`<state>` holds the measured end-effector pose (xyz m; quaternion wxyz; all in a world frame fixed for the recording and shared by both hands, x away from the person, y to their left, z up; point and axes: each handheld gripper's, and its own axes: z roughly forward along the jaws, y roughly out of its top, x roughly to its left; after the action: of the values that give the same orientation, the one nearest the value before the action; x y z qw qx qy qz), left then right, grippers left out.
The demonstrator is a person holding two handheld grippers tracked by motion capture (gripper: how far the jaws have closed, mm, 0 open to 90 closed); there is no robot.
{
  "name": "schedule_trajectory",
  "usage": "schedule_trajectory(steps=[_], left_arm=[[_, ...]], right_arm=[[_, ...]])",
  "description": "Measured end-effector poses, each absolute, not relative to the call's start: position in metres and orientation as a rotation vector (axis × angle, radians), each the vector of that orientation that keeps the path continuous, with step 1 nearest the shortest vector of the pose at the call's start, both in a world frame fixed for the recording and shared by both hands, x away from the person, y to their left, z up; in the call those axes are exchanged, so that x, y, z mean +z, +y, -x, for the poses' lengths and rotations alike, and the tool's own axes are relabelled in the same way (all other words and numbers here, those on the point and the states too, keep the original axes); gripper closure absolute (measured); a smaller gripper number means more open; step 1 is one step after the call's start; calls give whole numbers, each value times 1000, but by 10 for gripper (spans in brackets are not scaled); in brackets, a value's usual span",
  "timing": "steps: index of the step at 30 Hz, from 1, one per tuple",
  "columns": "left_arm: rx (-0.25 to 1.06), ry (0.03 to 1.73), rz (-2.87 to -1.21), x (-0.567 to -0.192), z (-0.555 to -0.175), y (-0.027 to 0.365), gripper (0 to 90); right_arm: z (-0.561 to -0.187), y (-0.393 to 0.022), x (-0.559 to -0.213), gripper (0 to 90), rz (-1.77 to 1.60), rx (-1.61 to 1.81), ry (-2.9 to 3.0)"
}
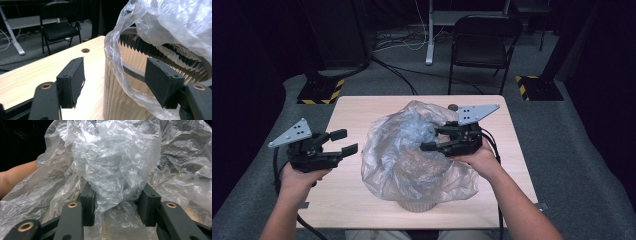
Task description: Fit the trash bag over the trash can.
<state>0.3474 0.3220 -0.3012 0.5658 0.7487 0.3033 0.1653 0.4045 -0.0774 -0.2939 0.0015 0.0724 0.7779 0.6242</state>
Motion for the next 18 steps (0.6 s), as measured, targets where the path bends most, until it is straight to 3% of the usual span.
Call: schedule_trajectory(steps=[8,18], left_arm=[[353,717,-1793,-319,-361,308,399],[343,705,-1824,-330,-365,305,795]], right_arm=[[-403,-77,-297,516,-234,1952,2438],[-405,-79,-300,464,-256,1969,2417]])
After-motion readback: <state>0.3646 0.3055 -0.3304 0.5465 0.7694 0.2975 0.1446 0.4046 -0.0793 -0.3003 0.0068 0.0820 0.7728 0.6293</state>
